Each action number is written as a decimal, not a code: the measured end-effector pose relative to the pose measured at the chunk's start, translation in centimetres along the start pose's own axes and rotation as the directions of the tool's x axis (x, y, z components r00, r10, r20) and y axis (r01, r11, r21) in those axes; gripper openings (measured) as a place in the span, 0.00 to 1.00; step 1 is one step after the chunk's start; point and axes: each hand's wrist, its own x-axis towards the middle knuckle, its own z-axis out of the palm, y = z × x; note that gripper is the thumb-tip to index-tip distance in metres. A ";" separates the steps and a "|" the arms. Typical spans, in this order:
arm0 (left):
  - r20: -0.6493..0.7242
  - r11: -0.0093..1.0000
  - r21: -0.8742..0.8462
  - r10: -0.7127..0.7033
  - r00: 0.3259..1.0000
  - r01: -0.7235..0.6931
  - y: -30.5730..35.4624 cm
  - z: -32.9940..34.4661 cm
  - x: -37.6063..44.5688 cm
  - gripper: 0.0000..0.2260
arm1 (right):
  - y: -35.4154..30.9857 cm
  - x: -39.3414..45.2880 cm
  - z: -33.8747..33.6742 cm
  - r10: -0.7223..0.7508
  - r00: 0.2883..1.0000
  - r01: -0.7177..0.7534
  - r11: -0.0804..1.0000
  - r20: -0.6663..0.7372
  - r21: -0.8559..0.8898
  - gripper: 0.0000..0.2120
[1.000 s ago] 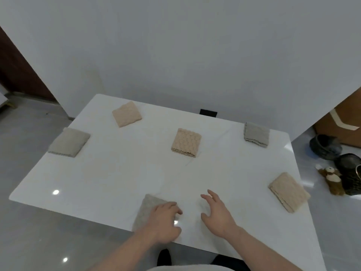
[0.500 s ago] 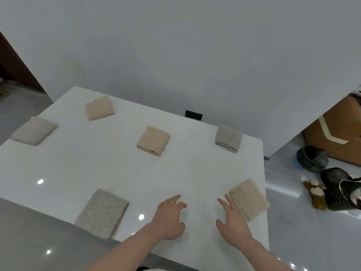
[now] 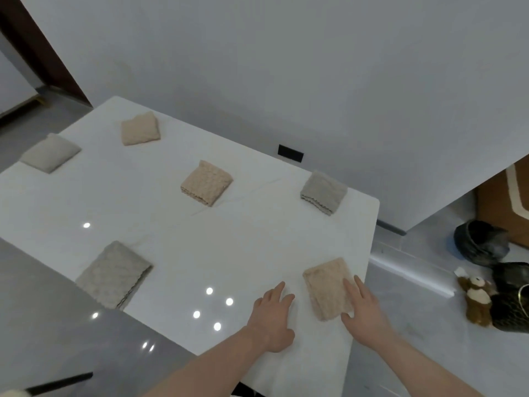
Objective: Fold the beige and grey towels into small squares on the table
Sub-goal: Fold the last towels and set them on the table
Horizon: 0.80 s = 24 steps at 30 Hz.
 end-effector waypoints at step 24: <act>0.008 0.995 0.058 0.075 0.997 -0.075 5.4 4.3 8.3 0.43 | 4.7 6.5 0.3 -0.247 0.961 0.270 0.934 0.123 -0.232 0.45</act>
